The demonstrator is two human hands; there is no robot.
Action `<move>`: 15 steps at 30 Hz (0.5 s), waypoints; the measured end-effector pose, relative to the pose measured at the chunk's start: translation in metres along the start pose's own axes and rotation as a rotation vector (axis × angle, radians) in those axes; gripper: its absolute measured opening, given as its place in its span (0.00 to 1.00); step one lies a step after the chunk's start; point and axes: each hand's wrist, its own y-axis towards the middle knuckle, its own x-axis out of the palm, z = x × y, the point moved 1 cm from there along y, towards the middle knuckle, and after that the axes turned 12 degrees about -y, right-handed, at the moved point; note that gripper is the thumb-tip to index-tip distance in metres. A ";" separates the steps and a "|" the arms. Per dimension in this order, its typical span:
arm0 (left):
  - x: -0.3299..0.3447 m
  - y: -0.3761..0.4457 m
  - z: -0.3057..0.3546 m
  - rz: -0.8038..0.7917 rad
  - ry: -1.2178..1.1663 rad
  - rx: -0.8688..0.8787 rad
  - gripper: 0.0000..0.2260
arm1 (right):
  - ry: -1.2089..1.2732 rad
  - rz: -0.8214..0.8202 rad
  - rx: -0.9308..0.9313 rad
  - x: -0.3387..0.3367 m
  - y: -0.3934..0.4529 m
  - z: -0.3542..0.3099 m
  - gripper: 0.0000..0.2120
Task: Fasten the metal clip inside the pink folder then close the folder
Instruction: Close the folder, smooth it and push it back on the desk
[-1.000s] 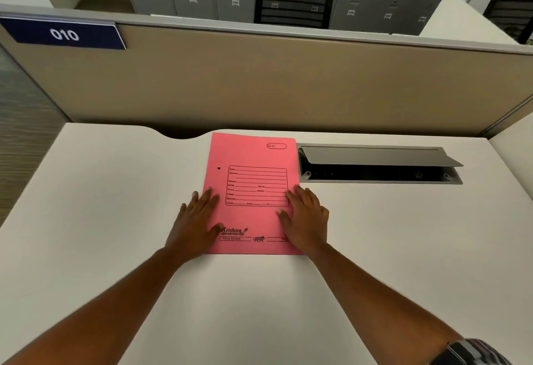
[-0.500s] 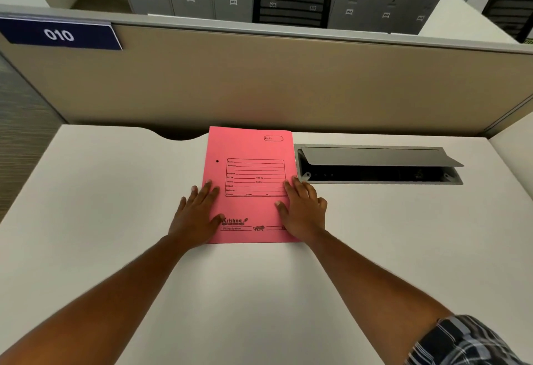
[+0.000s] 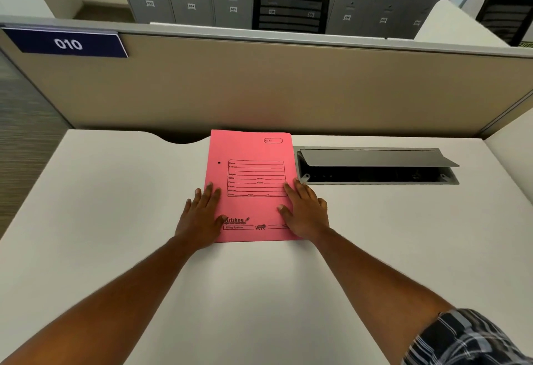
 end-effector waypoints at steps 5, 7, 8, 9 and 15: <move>0.001 -0.019 0.019 0.010 -0.022 0.030 0.36 | 0.092 -0.038 -0.012 -0.009 -0.018 0.002 0.35; 0.001 -0.034 0.031 0.004 -0.011 0.051 0.36 | 0.122 -0.032 -0.008 -0.016 -0.033 0.004 0.35; 0.001 -0.039 0.037 -0.005 -0.013 0.054 0.36 | 0.128 -0.032 -0.009 -0.018 -0.038 0.004 0.35; 0.002 -0.042 0.040 -0.012 -0.022 0.059 0.36 | 0.132 -0.035 -0.011 -0.019 -0.040 0.005 0.35; -0.001 -0.085 0.074 0.005 0.018 0.109 0.35 | 0.127 0.000 -0.027 -0.033 -0.085 0.010 0.36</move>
